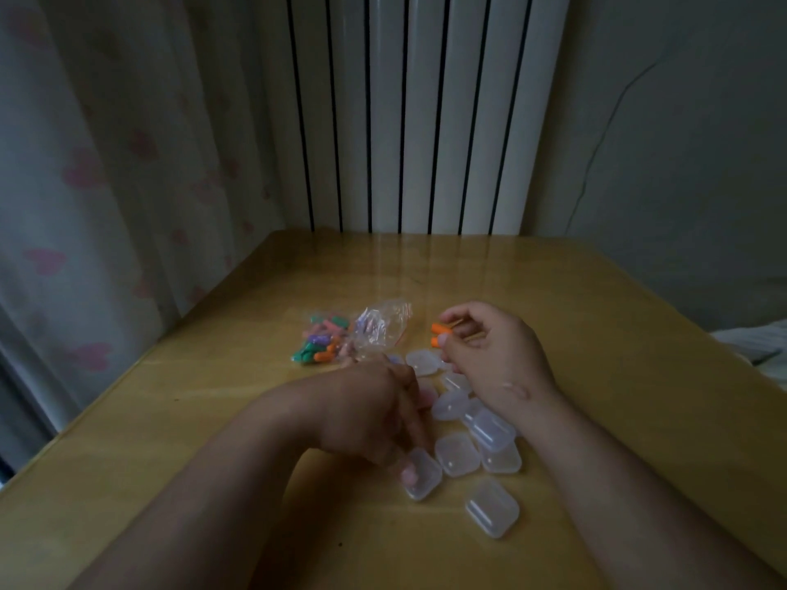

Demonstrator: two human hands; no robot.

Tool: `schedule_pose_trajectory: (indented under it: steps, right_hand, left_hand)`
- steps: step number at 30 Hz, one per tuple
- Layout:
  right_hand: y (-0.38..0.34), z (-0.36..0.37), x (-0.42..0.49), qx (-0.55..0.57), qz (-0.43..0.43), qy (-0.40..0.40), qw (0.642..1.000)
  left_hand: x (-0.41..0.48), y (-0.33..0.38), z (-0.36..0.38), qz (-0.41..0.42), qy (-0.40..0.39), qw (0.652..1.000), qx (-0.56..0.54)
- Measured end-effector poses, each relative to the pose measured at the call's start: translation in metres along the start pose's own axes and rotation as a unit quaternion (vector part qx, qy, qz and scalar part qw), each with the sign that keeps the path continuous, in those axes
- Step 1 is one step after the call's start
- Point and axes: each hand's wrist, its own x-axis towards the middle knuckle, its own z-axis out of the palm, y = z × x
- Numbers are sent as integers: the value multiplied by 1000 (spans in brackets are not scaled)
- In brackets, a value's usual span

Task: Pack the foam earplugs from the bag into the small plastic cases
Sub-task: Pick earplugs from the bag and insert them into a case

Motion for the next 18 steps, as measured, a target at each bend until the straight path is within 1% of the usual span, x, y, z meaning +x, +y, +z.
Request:
schedule_pose_trajectory:
  steps: [2, 4, 5, 7, 8, 11, 14, 16, 18]
  right_hand:
    - [-1, -2, 1, 21, 6, 7, 1000]
    - [-3, -4, 1, 33, 15, 18, 999]
    - [-5, -5, 1, 32, 17, 21, 999]
    - [-6, -6, 0, 20, 15, 19, 999]
    - [-6, -6, 0, 15, 13, 16, 1000]
    - [-7, -7, -3, 4, 9, -14, 1000]
    - [-9, -7, -5, -7, 8, -50, 999]
    - [-11, -8, -5, -6, 16, -72, 997]
    - [-12, -10, -5, 24, 38, -100, 994]
  left_hand:
    - [-3, 0, -1, 6, 36, 998, -54]
    - [-7, -2, -3, -18, 96, 985, -142]
    - [-8, -3, -3, -29, 122, 972, -196]
    - [-9, -6, -4, -46, 173, 937, -301]
    - [-9, -6, -4, -49, 196, 922, -331]
    - [-9, -7, -6, -50, 256, 892, -369]
    - [-10, -7, -6, -44, 276, 852, -442]
    - [-10, -7, -6, -43, 282, 842, -457]
    - [-9, -7, -6, -36, 291, 839, -459]
